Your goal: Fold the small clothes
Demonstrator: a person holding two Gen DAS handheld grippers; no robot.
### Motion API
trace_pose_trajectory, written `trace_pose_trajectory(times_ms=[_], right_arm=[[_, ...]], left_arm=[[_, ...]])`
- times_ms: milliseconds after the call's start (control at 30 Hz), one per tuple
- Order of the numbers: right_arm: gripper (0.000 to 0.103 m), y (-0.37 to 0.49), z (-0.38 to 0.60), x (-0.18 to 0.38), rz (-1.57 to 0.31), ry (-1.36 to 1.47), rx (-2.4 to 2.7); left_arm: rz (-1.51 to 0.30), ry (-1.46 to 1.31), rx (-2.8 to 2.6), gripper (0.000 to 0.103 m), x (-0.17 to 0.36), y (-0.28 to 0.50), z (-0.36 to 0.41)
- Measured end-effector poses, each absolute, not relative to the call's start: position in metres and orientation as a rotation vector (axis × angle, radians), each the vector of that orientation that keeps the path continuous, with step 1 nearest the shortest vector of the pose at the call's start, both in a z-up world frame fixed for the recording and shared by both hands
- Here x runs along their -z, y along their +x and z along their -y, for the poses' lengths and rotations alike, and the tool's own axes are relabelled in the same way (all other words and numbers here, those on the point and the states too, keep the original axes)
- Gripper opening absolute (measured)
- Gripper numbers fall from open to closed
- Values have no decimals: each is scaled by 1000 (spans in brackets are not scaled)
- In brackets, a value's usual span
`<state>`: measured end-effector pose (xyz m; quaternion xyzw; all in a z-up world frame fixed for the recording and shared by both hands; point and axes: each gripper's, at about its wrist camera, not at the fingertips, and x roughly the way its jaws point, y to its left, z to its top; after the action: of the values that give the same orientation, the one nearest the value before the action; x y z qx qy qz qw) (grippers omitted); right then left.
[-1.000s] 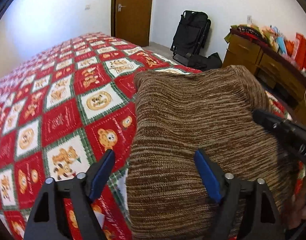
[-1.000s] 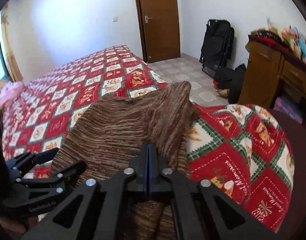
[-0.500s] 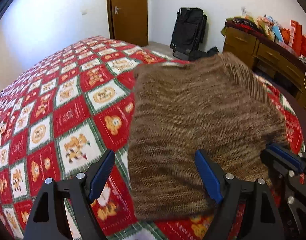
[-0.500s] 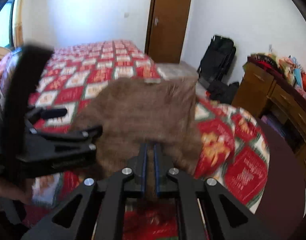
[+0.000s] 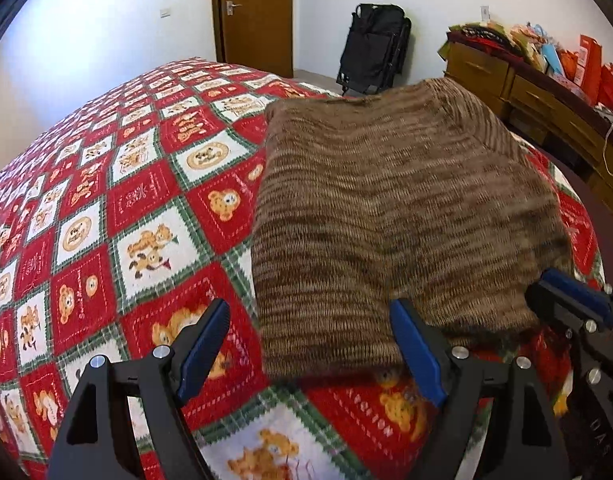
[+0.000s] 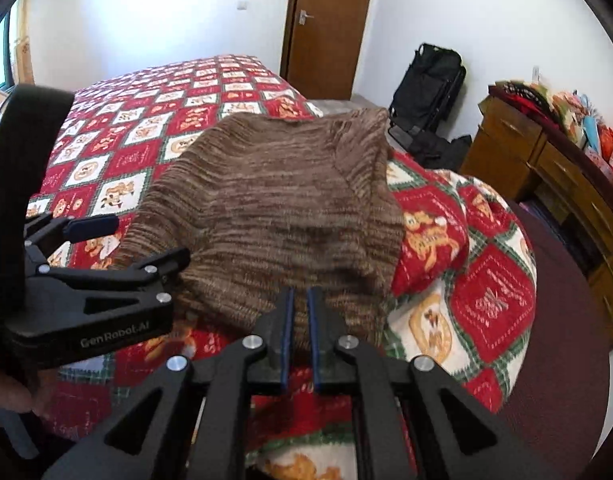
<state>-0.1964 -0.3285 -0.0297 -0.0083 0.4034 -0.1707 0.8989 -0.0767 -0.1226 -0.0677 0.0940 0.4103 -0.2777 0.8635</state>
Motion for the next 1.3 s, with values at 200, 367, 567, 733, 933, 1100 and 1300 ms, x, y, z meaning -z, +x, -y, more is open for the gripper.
trace_pose_trajectory(times_ms=[200, 367, 567, 733, 933, 1100, 1300], right_arm=[[16, -201, 333, -9, -696, 51, 357], [16, -145, 381, -29, -674, 85, 323], [15, -85, 439, 11, -797, 152, 343], [37, -72, 452, 18, -805, 151, 402], [37, -89, 452, 4, -768, 192, 424], [55, -171, 398, -26, -579, 133, 513], [73, -221, 355, -11, -561, 139, 578]], left_arm=[[-881, 161, 626, 83, 73, -79, 110], [-853, 150, 634, 83, 70, -82, 111], [-846, 156, 635, 83, 74, -79, 114], [-825, 163, 618, 83, 72, -82, 114], [-682, 263, 500, 83, 58, -101, 100], [-599, 347, 433, 83, 49, -115, 94], [-683, 277, 465, 83, 44, -114, 81]])
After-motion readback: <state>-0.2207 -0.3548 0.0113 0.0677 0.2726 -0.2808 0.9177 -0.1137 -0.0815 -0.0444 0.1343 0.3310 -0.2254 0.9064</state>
